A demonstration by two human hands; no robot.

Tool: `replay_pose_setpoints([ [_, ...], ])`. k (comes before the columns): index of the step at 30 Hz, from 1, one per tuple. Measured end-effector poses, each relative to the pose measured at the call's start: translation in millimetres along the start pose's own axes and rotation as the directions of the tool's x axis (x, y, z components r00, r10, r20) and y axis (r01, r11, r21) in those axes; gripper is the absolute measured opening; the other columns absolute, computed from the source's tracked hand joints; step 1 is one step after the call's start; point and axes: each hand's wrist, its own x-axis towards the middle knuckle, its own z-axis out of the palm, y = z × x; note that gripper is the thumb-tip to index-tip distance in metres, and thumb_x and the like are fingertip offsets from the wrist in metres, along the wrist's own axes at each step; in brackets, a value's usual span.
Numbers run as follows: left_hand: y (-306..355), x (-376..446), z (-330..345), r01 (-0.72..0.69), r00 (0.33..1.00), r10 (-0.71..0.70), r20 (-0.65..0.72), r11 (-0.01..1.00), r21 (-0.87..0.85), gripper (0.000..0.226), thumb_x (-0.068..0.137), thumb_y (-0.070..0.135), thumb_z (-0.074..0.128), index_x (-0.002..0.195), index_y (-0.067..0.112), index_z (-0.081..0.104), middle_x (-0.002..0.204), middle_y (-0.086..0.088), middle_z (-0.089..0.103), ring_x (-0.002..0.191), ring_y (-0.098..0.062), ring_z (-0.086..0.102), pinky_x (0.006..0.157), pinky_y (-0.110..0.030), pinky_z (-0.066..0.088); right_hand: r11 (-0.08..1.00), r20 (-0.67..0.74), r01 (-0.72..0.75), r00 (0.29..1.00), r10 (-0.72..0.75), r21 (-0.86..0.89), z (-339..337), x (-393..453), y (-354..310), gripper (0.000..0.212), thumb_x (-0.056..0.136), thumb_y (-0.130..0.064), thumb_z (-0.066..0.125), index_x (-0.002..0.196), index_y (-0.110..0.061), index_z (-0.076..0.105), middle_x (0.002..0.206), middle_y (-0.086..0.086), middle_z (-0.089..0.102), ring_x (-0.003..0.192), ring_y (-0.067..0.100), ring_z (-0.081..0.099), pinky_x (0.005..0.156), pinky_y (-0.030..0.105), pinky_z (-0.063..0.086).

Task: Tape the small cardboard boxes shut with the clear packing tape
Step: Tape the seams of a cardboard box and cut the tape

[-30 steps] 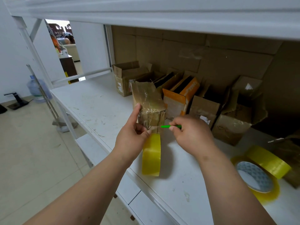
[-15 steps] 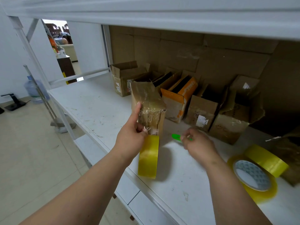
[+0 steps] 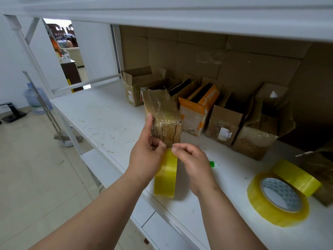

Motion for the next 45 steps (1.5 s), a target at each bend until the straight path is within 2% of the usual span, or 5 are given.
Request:
replay_pose_setpoints([
  [11,11,10,-22,0.020,0.987,0.018,-0.158,0.970,0.240,0.070,0.092,0.044,0.062,0.147,0.059,0.021,0.069,0.005,0.068,0.072,-0.011,0.067,0.077,-0.035,0.056,0.999,-0.045,0.007,0.999,-0.006,0.031,8,2,-5,0.020,0.089,-0.010,0.066,0.071,-0.018,0.067,0.107,0.008,0.068,0.091,0.013,0.062,0.072,0.022,0.042],
  [19,13,39,-30,-0.234,0.949,0.315,-0.033,0.766,0.598,0.058,0.075,0.047,0.080,0.126,0.025,0.062,0.119,-0.002,0.047,0.111,-0.023,0.050,0.082,-0.034,0.046,0.995,0.018,-0.035,0.999,0.033,0.089,7,-1,-7,0.022,0.090,-0.010,0.066,0.070,-0.020,0.066,0.094,0.004,0.069,0.086,0.016,0.059,0.079,0.028,0.043],
  [34,24,41,-43,-0.274,0.960,0.232,0.154,0.686,0.674,0.082,0.065,0.047,0.069,0.139,0.036,0.035,0.144,0.004,0.027,0.136,-0.023,0.022,0.108,-0.046,0.021,0.988,0.142,-0.109,0.985,0.094,0.105,-5,-2,-29,0.029,0.096,-0.011,0.059,0.071,-0.024,0.062,0.076,0.006,0.056,0.076,0.024,0.050,0.071,0.037,0.043],
  [39,34,29,-48,-0.480,0.877,0.434,0.207,0.773,0.415,0.044,0.080,0.052,0.052,0.116,0.030,0.065,0.113,0.012,0.054,0.111,-0.015,0.048,0.094,-0.039,0.038,0.995,0.193,0.031,0.980,-0.048,0.094,-7,-7,-41,0.027,0.094,-0.014,0.062,0.071,-0.027,0.064,0.081,0.006,0.054,0.083,0.025,0.046,0.078,0.041,0.037],
  [45,59,23,-48,-0.346,0.887,0.145,0.439,0.837,0.424,0.017,0.086,0.048,0.069,0.087,0.031,0.072,0.080,0.014,0.064,0.076,-0.002,0.059,0.068,-0.022,0.048,0.994,0.245,0.107,0.964,-0.104,-0.001,-7,-12,-61,0.027,0.094,-0.011,0.062,0.072,-0.026,0.066,0.080,0.005,0.062,0.080,0.025,0.056,0.076,0.043,0.045],
])
